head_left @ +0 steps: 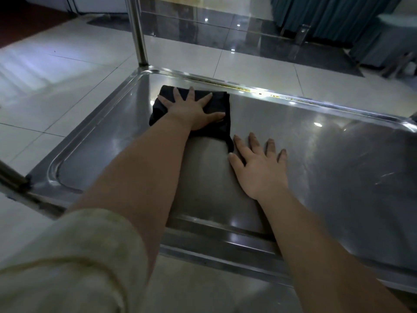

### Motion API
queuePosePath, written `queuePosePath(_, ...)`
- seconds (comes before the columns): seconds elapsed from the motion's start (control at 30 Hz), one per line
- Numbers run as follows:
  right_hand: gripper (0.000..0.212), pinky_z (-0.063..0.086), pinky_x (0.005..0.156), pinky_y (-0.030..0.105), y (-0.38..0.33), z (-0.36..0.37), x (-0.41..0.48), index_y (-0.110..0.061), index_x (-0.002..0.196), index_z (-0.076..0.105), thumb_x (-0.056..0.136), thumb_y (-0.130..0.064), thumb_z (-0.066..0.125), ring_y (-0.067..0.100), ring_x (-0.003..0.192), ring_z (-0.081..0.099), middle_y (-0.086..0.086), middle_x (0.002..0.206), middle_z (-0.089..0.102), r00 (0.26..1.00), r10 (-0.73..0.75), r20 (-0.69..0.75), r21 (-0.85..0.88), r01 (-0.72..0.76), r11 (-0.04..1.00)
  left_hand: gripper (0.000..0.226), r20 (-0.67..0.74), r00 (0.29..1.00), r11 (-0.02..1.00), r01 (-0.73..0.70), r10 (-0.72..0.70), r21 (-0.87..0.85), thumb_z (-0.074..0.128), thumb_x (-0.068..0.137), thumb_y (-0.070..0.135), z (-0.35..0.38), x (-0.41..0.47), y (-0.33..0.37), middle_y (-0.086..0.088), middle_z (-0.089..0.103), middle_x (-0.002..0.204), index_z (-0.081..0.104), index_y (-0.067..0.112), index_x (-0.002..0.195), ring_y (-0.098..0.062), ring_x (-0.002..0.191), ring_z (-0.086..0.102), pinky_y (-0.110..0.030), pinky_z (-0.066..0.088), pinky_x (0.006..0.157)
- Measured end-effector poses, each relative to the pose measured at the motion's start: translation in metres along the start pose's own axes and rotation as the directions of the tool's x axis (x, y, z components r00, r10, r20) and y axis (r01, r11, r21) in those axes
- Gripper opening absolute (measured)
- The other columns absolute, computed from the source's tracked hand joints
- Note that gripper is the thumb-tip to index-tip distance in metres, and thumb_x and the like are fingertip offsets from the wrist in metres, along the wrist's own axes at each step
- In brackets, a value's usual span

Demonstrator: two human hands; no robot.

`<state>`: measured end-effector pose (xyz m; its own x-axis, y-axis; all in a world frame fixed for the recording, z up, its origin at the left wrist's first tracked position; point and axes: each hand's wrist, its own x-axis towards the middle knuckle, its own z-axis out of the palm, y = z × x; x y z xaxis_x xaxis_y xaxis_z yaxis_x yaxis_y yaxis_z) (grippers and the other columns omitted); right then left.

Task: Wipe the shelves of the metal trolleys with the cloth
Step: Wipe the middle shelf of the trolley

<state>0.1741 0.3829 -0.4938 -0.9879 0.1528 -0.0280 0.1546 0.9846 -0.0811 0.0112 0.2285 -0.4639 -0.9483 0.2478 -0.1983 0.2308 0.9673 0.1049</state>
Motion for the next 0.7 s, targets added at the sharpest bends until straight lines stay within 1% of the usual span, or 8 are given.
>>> queuePosePath(0.1, 0.056, -0.002, 0.117, 0.06, -0.001, 0.0, 0.001, -0.048, 0.153, 0.005, 0.099, -0.062, 0.015, 0.037, 0.15, -0.002, -0.006, 0.165, 0.001, 1.0, 0.014, -0.008, 0.01, -0.014, 1.0, 0.088, -0.024, 1.0, 1.0, -0.005, 0.005, -0.005, 0.024, 0.076, 0.092, 0.0, 0.004, 0.0, -0.002, -0.007, 0.166, 0.003, 0.053, 0.152, -0.041, 0.148, -0.013, -0.076, -0.008, 0.107)
queuePosePath(0.2, 0.057, -0.003, 0.117, 0.06, -0.001, -0.002, 0.0, -0.047, 0.153, 0.006, 0.099, -0.061, 0.017, 0.038, 0.15, -0.002, -0.006, 0.165, 0.002, 1.0, 0.011, 0.0, 0.025, -0.011, 1.0, 0.084, 0.002, 0.999, 0.998, -0.049, 0.049, 0.034, 0.02, 0.076, 0.092, 0.003, -0.02, -0.008, 0.0, -0.01, 0.165, -0.003, 0.057, 0.149, -0.039, 0.148, -0.014, -0.075, -0.009, 0.108)
queuePosePath(0.3, 0.056, -0.004, 0.117, 0.061, -0.001, -0.005, 0.0, -0.046, 0.154, 0.008, 0.1, -0.06, 0.018, 0.038, 0.15, -0.003, -0.005, 0.165, 0.002, 1.0, 0.005, 0.019, 0.031, -0.006, 1.0, 0.086, 0.051, 0.993, 0.992, -0.108, 0.104, 0.068, 0.015, 0.071, 0.095, 0.013, -0.068, -0.026, 0.004, -0.015, 0.164, -0.008, 0.06, 0.146, -0.038, 0.148, -0.015, -0.074, -0.011, 0.108)
queuePosePath(0.4, 0.057, -0.003, 0.117, 0.062, -0.001, -0.008, -0.002, -0.046, 0.154, 0.009, 0.099, -0.062, 0.017, 0.039, 0.15, -0.002, -0.005, 0.165, 0.002, 1.0, 0.008, 0.029, 0.029, -0.009, 1.0, 0.094, 0.097, 0.982, 0.983, -0.17, 0.163, 0.066, 0.004, 0.057, 0.101, 0.026, -0.133, -0.058, 0.007, -0.021, 0.163, -0.016, 0.065, 0.142, -0.035, 0.148, -0.019, -0.071, -0.011, 0.11)
queuePosePath(0.47, 0.059, -0.004, 0.117, 0.062, -0.002, -0.01, -0.001, -0.046, 0.154, 0.009, 0.098, -0.064, 0.018, 0.039, 0.15, -0.002, -0.005, 0.165, 0.002, 0.999, 0.009, 0.048, 0.03, -0.01, 1.0, 0.094, 0.12, 0.979, 0.983, -0.173, 0.166, 0.059, 0.002, 0.051, 0.1, 0.031, -0.17, -0.078, 0.01, -0.026, 0.161, -0.021, 0.068, 0.136, -0.031, 0.147, -0.023, -0.07, -0.014, 0.11)
queuePosePath(0.53, 0.061, -0.005, 0.116, 0.062, -0.004, -0.012, -0.002, -0.046, 0.154, 0.006, 0.097, -0.066, 0.015, 0.039, 0.149, -0.004, -0.005, 0.165, -0.002, 0.996, 0.017, 0.088, 0.017, -0.019, 1.0, 0.092, 0.105, 0.984, 0.987, -0.148, 0.141, 0.068, 0.003, 0.052, 0.099, 0.037, -0.19, -0.088, 0.012, -0.027, 0.16, -0.023, 0.069, 0.135, -0.03, 0.147, -0.024, -0.07, -0.014, 0.11)
queuePosePath(0.63, 0.06, -0.007, 0.114, 0.065, -0.01, -0.018, -0.002, -0.046, 0.154, -0.001, 0.098, -0.065, 0.012, 0.041, 0.149, -0.009, -0.006, 0.165, -0.009, 0.986, 0.067, 0.153, 0.0, -0.068, 0.998, 0.093, 0.048, 0.991, 0.989, -0.131, 0.128, 0.063, 0.003, 0.054, 0.099, 0.041, -0.193, -0.087, 0.011, -0.023, 0.161, -0.019, 0.068, 0.138, -0.03, 0.148, -0.023, -0.071, -0.014, 0.109)
queuePosePath(0.7, 0.059, -0.004, 0.113, 0.069, -0.024, -0.023, -0.001, -0.046, 0.153, -0.004, 0.099, -0.063, 0.013, 0.041, 0.148, -0.011, -0.009, 0.164, -0.013, 0.988, 0.07, 0.135, 0.03, -0.075, 0.997, 0.093, 0.029, 0.99, 0.989, -0.136, 0.135, 0.05, 0.003, 0.054, 0.1, 0.042, -0.191, -0.086, 0.01, -0.021, 0.162, -0.017, 0.068, 0.139, -0.031, 0.148, -0.022, -0.072, -0.014, 0.108)
